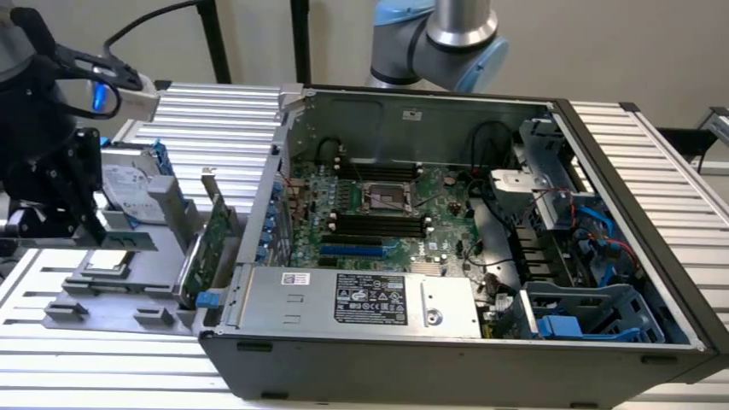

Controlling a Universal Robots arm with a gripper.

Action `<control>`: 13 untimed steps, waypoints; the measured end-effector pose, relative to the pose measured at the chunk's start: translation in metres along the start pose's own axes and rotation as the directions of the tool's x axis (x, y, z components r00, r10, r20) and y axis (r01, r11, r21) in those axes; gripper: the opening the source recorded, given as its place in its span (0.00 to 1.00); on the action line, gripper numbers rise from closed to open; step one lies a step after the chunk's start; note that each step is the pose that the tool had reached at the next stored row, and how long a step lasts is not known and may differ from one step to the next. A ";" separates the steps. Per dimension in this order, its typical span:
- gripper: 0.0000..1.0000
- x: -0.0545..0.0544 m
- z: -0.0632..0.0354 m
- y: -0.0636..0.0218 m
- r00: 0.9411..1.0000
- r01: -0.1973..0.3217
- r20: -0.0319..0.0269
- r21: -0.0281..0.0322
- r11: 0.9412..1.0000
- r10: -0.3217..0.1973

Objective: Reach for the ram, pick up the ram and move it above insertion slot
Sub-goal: 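Pick up the ram and move it above insertion slot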

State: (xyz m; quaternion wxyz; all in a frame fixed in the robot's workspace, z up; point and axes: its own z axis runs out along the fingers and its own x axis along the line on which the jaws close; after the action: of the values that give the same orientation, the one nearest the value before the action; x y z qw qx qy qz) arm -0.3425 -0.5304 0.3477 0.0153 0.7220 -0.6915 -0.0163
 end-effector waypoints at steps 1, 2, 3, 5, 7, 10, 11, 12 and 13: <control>0.14 0.000 -0.0045 -0.0029 1.000 0.001 0.000 0.000 1.000 -0.001; 0.14 0.000 -0.0092 -0.0060 1.000 0.001 0.001 0.000 1.000 -0.001; 0.14 0.000 -0.0139 -0.0092 1.000 0.002 0.002 -0.001 1.000 -0.002; 0.14 0.001 -0.0232 -0.0161 1.000 0.002 0.002 -0.001 1.000 -0.002; 0.14 0.001 -0.0326 -0.0239 1.000 0.002 0.003 -0.001 1.000 -0.002; 0.14 0.002 -0.0468 -0.0368 1.000 0.002 0.004 -0.002 1.000 -0.002; 0.14 0.002 -0.0519 -0.0415 1.000 0.002 0.004 -0.003 1.000 -0.002; 0.14 0.002 -0.0566 -0.0457 1.000 0.002 0.004 -0.003 1.000 -0.002; 0.14 0.002 -0.0613 -0.0501 1.000 0.003 0.004 -0.003 1.000 -0.003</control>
State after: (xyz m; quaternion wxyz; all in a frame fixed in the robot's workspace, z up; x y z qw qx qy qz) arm -0.2897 -0.5304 0.4067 0.0151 0.7228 -0.6906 -0.0188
